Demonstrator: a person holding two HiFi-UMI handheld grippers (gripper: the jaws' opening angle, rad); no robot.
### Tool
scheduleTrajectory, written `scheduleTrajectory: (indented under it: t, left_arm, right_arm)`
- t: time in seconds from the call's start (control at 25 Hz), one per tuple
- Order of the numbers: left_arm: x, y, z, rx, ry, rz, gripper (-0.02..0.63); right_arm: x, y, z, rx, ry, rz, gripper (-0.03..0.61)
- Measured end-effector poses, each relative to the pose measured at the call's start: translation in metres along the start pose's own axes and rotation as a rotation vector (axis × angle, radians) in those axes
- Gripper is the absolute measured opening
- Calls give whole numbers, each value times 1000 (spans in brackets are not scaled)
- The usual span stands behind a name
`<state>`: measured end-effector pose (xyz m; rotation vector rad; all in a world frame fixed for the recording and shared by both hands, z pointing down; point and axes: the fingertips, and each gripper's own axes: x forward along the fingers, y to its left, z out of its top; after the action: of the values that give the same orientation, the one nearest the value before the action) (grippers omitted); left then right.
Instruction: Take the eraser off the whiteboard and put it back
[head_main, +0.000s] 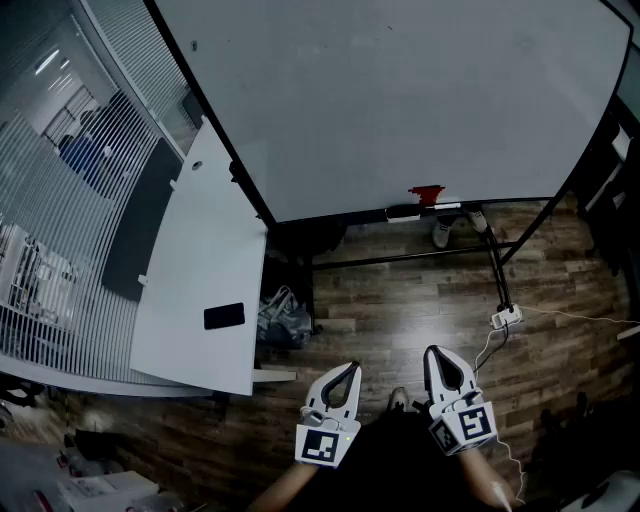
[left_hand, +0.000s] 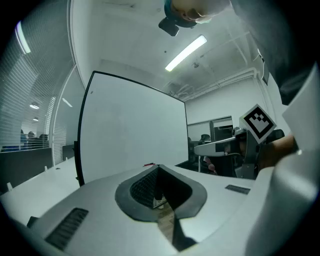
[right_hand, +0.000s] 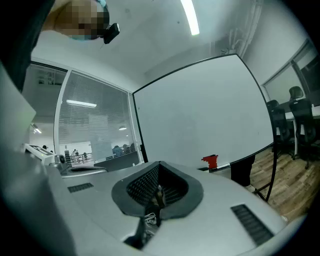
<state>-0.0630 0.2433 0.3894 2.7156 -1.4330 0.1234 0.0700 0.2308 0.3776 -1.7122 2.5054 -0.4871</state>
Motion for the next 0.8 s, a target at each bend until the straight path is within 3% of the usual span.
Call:
scheduleTrajectory:
  t: [0.32, 0.8]
  left_arm:
    - [1, -8, -5, 5, 14, -12, 6]
    - [27, -28, -3, -17, 25, 3, 6]
  right_arm:
    - [-4, -7, -7, -55, 7, 6, 15]
    - [-14, -40, 6, 20, -28, 7, 15]
